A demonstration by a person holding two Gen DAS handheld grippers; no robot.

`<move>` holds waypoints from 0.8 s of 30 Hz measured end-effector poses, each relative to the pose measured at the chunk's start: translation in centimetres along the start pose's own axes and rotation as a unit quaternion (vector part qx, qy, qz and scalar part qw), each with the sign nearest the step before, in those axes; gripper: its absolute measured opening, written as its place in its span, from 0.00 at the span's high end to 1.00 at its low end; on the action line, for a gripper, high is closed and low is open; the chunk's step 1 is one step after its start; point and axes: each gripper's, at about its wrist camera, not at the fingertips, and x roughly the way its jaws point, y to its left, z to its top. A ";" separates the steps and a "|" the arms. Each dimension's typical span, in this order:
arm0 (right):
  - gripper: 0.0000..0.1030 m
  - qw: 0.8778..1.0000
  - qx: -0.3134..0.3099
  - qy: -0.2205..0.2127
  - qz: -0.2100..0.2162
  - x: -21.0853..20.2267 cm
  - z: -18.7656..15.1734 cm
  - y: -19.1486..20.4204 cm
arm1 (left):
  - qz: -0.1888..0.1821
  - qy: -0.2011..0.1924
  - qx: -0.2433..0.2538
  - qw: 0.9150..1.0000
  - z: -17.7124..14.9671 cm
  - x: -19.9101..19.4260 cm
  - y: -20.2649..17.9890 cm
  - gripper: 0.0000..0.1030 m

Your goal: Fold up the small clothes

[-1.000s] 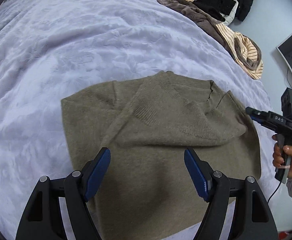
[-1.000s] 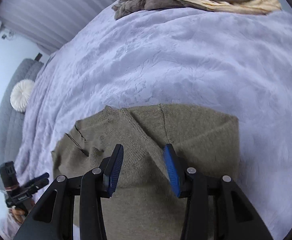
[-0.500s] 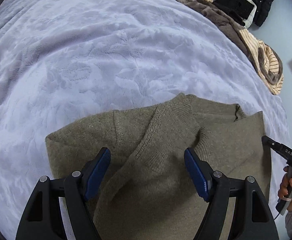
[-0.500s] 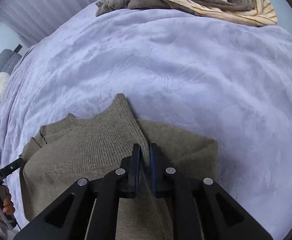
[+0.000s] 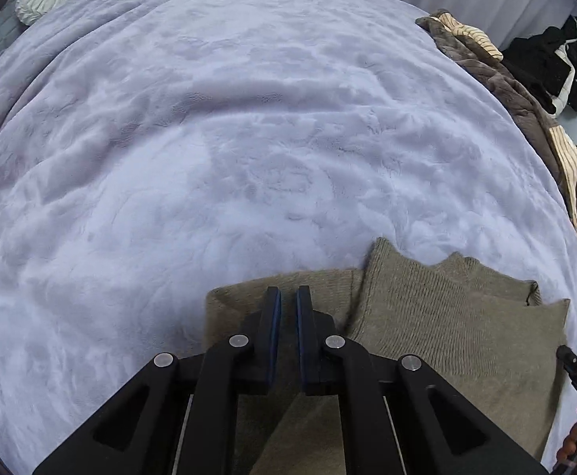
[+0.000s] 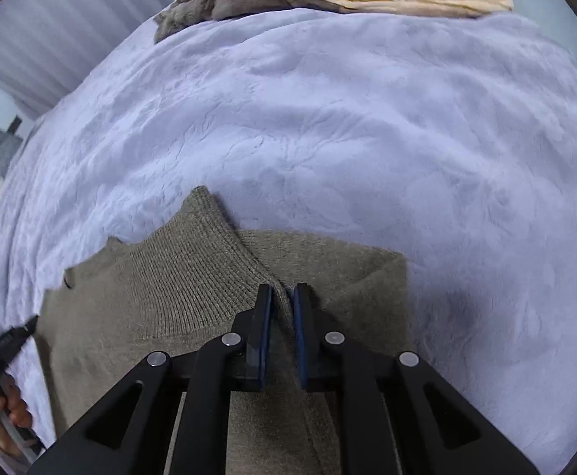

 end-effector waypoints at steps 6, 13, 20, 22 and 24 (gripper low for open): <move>0.60 0.998 0.007 0.022 0.053 -3.7 -3.4 -2.0 | -0.048 0.009 0.051 0.997 -4.8 -4.3 2.0 0.15; 0.60 0.994 -0.013 0.079 0.069 -6.8 -10.2 -4.5 | -0.107 0.102 0.073 0.986 -11.4 -5.1 2.9 0.15; 0.60 0.992 0.001 0.107 0.071 -5.6 -12.4 -5.9 | -0.122 0.129 0.064 0.982 -14.3 -4.4 2.8 0.36; 0.68 0.991 -0.004 0.111 0.073 -5.2 -12.4 -5.5 | -0.115 0.139 0.064 0.982 -14.5 -3.8 2.6 0.83; 0.92 0.991 -0.023 0.114 0.067 -5.2 -12.4 -4.6 | -0.127 0.133 0.064 0.981 -14.3 -4.3 2.5 0.92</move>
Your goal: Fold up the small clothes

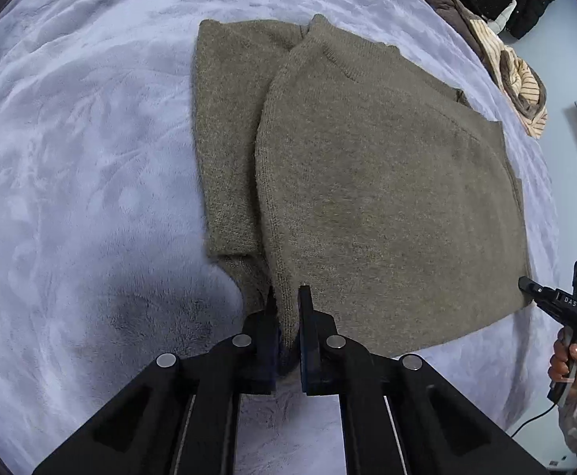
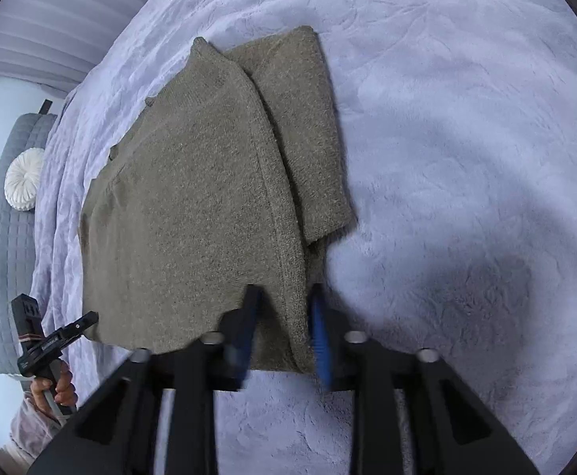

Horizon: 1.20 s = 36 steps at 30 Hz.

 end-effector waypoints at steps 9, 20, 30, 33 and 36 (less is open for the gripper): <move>0.95 0.999 -0.022 0.028 -0.018 -0.7 -1.8 -2.1 | 0.005 0.005 0.007 1.000 -3.3 -0.1 2.1 0.92; 0.95 0.997 0.009 -0.036 -0.066 -4.3 -3.3 -2.9 | 0.045 -0.051 -0.007 0.998 -2.4 -5.7 1.7 0.75; 0.95 0.993 -0.056 -0.091 -0.046 -1.3 5.3 5.8 | 0.027 -0.118 0.038 0.992 10.5 -1.5 -5.6 0.75; 0.95 0.992 -0.068 -0.087 -0.054 1.2 7.3 7.5 | 0.071 -0.122 0.016 0.990 12.3 1.4 -6.1 0.75; 0.96 0.993 -0.055 -0.078 -0.073 3.7 8.5 7.0 | 0.105 -0.115 -0.008 0.988 12.5 3.7 -3.9 0.75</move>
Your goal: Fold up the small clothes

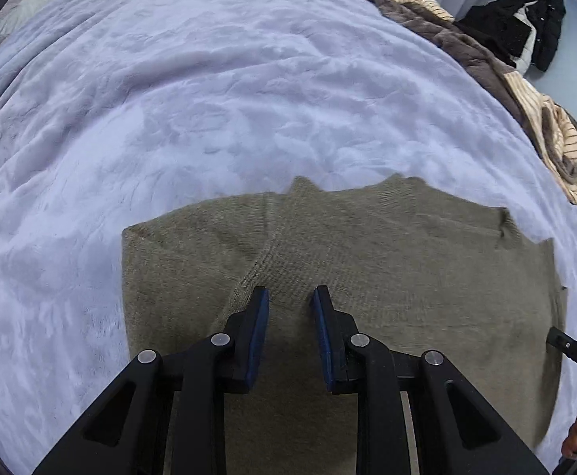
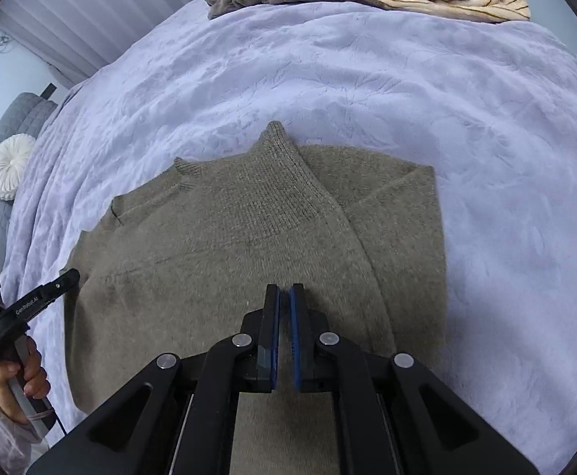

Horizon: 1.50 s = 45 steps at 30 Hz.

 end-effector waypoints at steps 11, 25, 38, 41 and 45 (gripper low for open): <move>1.00 0.998 0.060 -0.023 -0.021 -1.7 0.9 -3.7 | -0.014 -0.014 0.019 1.000 -0.5 -4.4 2.8 0.75; 0.98 0.999 -0.014 0.040 0.012 -1.4 -9.7 0.4 | -0.053 0.062 0.036 0.996 -12.1 -5.5 5.7 0.75; 0.97 0.998 0.010 0.058 0.000 -3.5 -12.1 3.0 | -0.028 0.086 0.010 0.996 -15.1 -7.8 8.0 0.75; 0.97 0.998 0.019 0.061 0.008 -3.9 -13.2 4.0 | -0.037 0.086 -0.001 0.996 -15.6 -8.2 8.8 0.75; 0.97 0.997 0.027 0.071 0.025 -3.9 -14.3 6.0 | -0.033 0.088 -0.001 0.996 -16.1 -9.0 9.1 0.75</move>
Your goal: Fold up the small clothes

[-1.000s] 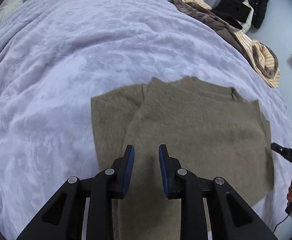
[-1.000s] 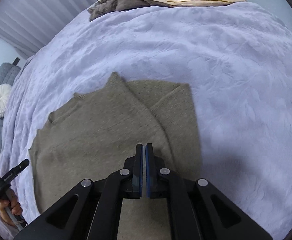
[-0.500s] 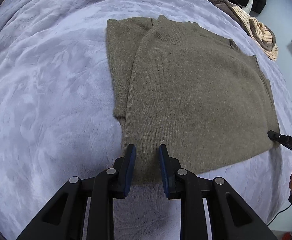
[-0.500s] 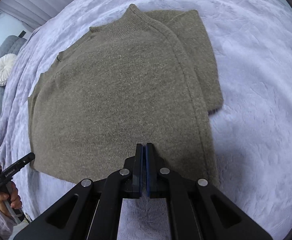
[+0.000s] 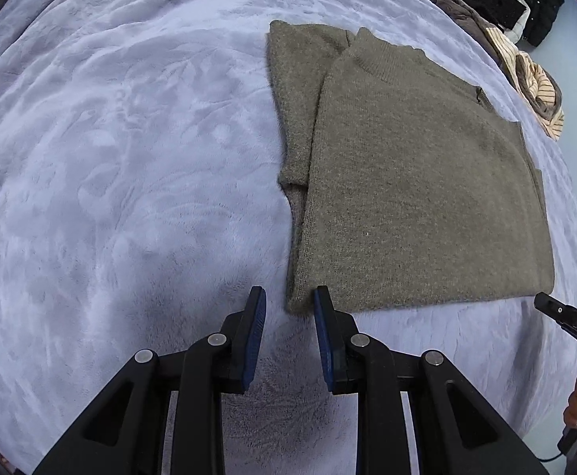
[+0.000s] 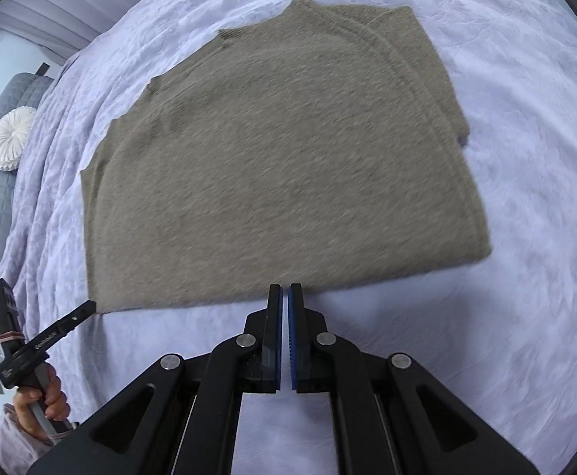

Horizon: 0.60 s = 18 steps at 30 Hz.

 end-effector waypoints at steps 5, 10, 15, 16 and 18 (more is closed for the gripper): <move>0.97 1.000 -0.009 0.020 0.016 0.9 -1.4 2.7 | 0.013 0.005 -0.006 1.000 -0.6 -0.9 0.9 0.75; 0.97 0.999 -0.021 0.031 0.021 1.7 -2.6 5.3 | 0.033 -0.021 -0.012 0.999 -1.2 -2.1 1.9 0.05; 0.96 0.998 -0.024 0.042 0.027 2.6 -3.6 7.3 | 0.035 -0.019 -0.014 0.999 -1.2 -2.8 3.1 0.05; 0.96 0.998 -0.024 0.045 0.028 2.9 -3.8 7.6 | 0.038 -0.018 -0.013 0.999 -1.2 -2.9 3.4 0.05; 0.95 0.998 -0.020 0.052 0.036 3.4 -4.1 8.2 | 0.041 -0.017 -0.009 0.999 -1.1 -2.9 3.4 0.05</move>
